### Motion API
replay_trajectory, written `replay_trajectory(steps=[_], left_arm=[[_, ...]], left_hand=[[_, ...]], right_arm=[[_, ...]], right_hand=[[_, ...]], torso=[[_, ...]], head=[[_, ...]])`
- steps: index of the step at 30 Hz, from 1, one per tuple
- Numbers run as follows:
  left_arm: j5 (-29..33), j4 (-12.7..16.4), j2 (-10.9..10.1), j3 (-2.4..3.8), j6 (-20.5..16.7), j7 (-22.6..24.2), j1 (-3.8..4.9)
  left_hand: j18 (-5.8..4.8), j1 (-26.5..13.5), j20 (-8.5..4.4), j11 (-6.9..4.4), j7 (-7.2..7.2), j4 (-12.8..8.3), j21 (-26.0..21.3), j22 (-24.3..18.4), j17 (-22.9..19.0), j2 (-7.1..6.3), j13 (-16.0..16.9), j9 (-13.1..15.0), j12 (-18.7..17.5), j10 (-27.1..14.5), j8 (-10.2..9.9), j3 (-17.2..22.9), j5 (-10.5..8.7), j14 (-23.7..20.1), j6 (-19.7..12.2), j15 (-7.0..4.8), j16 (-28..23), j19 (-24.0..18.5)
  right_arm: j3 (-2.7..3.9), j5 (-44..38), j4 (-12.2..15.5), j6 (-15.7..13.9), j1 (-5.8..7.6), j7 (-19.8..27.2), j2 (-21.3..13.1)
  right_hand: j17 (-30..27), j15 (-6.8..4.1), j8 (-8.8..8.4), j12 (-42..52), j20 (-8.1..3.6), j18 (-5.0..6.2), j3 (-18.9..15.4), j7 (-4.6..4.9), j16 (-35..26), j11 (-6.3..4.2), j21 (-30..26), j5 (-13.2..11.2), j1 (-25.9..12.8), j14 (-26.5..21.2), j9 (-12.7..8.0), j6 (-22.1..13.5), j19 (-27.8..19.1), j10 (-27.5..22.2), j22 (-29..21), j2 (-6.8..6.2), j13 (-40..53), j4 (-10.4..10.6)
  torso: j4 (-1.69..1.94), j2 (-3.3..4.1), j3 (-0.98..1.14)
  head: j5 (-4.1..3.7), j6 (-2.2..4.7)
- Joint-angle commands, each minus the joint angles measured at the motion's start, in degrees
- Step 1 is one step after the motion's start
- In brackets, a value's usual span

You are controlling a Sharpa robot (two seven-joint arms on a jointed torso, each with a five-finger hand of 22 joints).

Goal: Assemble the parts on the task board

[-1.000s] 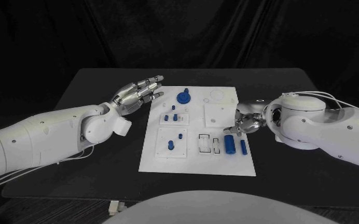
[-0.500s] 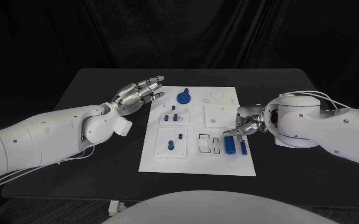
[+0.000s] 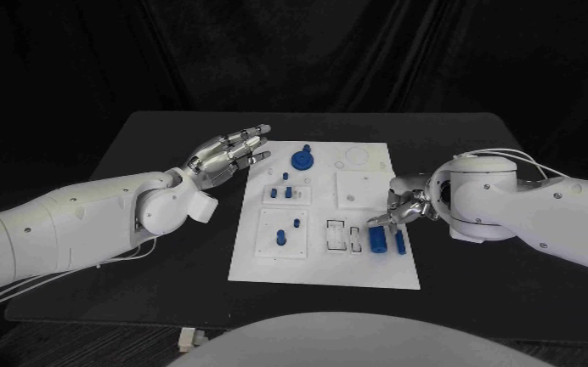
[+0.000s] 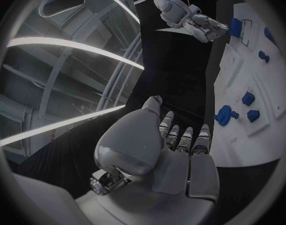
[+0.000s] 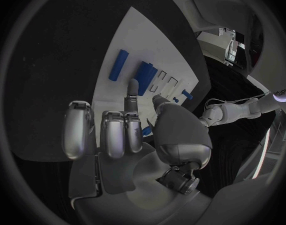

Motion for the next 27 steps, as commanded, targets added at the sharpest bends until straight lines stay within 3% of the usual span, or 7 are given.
replay_trajectory(steps=[1, 7, 15, 22, 26, 27], left_arm=[[0.22, 0.05, 0.12, 0.05, 1.04, 0.43, -0.11], [0.22, 0.04, 0.11, 0.05, 1.23, 0.19, -0.16], [0.22, -0.07, 0.20, 0.05, 1.48, -0.05, -0.24], [0.22, -0.12, 0.26, 0.05, 1.76, -0.26, -0.34], [0.22, -0.11, 0.25, 0.05, 1.77, -0.31, -0.39], [0.22, -0.12, 0.26, 0.05, 1.73, -0.30, -0.40]], left_hand=[[0.95, 0.11, 0.08, 0.34, -0.03, 0.01, 0.22, -0.09, 0.06, 0.53, 0.05, 0.06, 0.25, -0.16, 0.37, 0.45, 0.27, 0.02, 0.24, 0.21, 0.36, 0.03], [0.94, 0.08, 0.09, 0.39, 0.01, 0.03, 0.21, -0.14, 0.06, 0.55, 0.05, 0.06, 0.26, -0.16, 0.38, 0.46, 0.21, 0.01, 0.23, 0.23, 0.35, 0.01], [0.94, 0.08, 0.09, 0.39, 0.01, 0.03, 0.21, -0.14, 0.06, 0.55, 0.05, 0.06, 0.26, -0.16, 0.38, 0.46, 0.21, 0.01, 0.23, 0.23, 0.35, 0.01], [0.93, 0.01, 0.11, 0.48, 0.09, 0.07, 0.20, -0.14, 0.05, 0.56, 0.05, 0.05, 0.30, -0.16, 0.40, 0.48, 0.13, 0.00, 0.18, 0.27, 0.34, 0.01], [0.93, 0.01, 0.11, 0.49, 0.09, 0.08, 0.20, -0.14, 0.05, 0.56, 0.05, 0.05, 0.30, -0.16, 0.40, 0.48, 0.13, 0.00, 0.18, 0.27, 0.34, 0.01], [0.92, -0.05, 0.13, 0.58, 0.16, 0.11, 0.20, -0.14, 0.04, 0.57, 0.06, 0.06, 0.36, -0.15, 0.45, 0.50, 0.10, -0.02, 0.26, 0.28, 0.31, 0.01]], right_arm=[[0.02, 0.24, -0.36, 1.53, -0.43, -1.85, 0.27], [0.02, 0.22, -1.09, 1.58, -1.17, -1.81, 1.14], [0.02, 0.22, -2.32, 2.06, -2.01, -1.89, 2.53], [0.02, 0.12, -4.05, 3.06, -2.60, -2.45, 3.80], [0.01, -0.07, -4.47, 4.44, -2.77, -2.86, 4.23], [0.01, -0.10, -4.51, 4.73, -2.80, -2.93, 4.32]], right_hand=[[10.67, 0.54, -0.53, 0.14, 0.53, -0.01, -0.32, 0.13, -0.31, 0.58, -0.38, -0.38, 0.35, 4.96, 0.08, -0.87, 0.96, 5.87, 10.88, -0.29, 15.08, -0.02], [10.73, 1.26, -2.74, 0.14, 1.12, -0.14, -0.38, 1.18, -0.33, 1.48, 0.04, -0.67, 1.02, 5.00, -0.18, -3.87, 1.23, 5.87, 11.03, -0.51, 15.08, 0.10], [10.74, 1.38, -2.99, 0.14, 1.23, -0.13, -0.47, 1.31, -0.33, 1.60, 0.03, -1.03, 0.91, 5.00, -0.19, -4.13, 1.25, 5.87, 11.03, -0.55, 15.08, 0.23], [11.13, 1.71, -3.77, 0.14, 1.63, -0.29, -0.58, 1.65, -0.17, 1.95, 0.75, -3.17, 1.88, 5.11, -0.01, -4.69, 1.59, 5.87, 11.29, -0.85, 15.08, -0.38], [10.81, 1.82, -4.24, 0.14, 1.79, -0.25, 0.26, 1.75, -0.32, 2.06, 0.64, 0.66, 6.09, 5.04, 0.43, -4.90, 1.57, 5.87, 11.26, -0.93, 15.08, -3.59], [10.29, 1.78, -4.42, 0.14, 1.75, -0.17, 1.29, 1.75, -0.56, 2.05, 0.28, 5.74, 9.22, 4.92, 0.62, -5.15, 1.43, 5.87, 11.15, -1.05, 15.08, -6.00]], torso=[[0.01, -0.02, 0.02], [-0.01, -0.03, 0.00], [-0.01, -0.05, 0.02], [-0.03, -0.05, 0.00], [0.00, -0.03, 0.01], [0.01, -0.03, 0.01]], head=[[0.15, -0.01], [0.24, -0.01], [0.55, -0.01], [0.76, -0.01], [0.77, -0.01], [0.79, -0.01]])
